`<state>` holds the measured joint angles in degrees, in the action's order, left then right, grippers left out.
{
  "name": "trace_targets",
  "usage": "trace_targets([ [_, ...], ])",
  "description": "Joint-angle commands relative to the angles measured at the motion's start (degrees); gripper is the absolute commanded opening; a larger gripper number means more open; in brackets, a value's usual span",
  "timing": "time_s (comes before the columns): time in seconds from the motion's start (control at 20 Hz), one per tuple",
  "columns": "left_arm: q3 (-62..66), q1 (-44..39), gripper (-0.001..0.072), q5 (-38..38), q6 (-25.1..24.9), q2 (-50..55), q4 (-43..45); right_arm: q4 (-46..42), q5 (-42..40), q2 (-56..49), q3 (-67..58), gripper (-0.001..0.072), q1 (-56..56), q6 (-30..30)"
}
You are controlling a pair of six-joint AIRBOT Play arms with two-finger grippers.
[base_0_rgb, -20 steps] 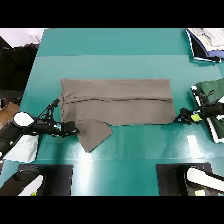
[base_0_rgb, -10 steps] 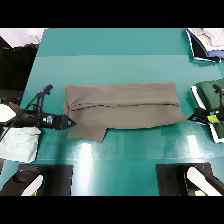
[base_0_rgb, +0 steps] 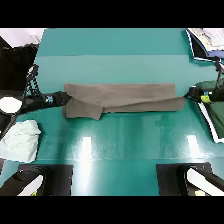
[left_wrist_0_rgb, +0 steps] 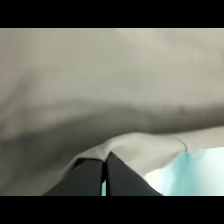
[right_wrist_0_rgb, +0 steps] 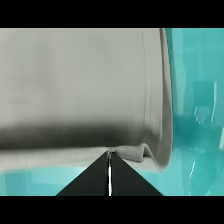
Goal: Fold the shirts.
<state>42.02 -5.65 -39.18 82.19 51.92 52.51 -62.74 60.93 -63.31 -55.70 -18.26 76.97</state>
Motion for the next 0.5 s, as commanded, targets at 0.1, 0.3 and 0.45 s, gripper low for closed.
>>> trace_targets([
  [0.1, 1.0, 0.0, 0.0027, 14.3, -0.2, 6.5, 0.1, 0.1, -1.8, -13.1, -10.0, 0.0014, 3.8, 2.2],
  [0.3, 5.6, 0.0, 0.0028, 14.8, -0.2, 13.6, 0.4, 0.1, -1.9, -20.3, -16.0, 0.0017, 6.9, 2.2],
  [0.45, 8.9, 0.0, 0.0028, 14.6, -0.1, 18.1, 0.7, 0.1, -1.1, -24.2, -20.2, 0.0017, 7.8, 2.8],
])
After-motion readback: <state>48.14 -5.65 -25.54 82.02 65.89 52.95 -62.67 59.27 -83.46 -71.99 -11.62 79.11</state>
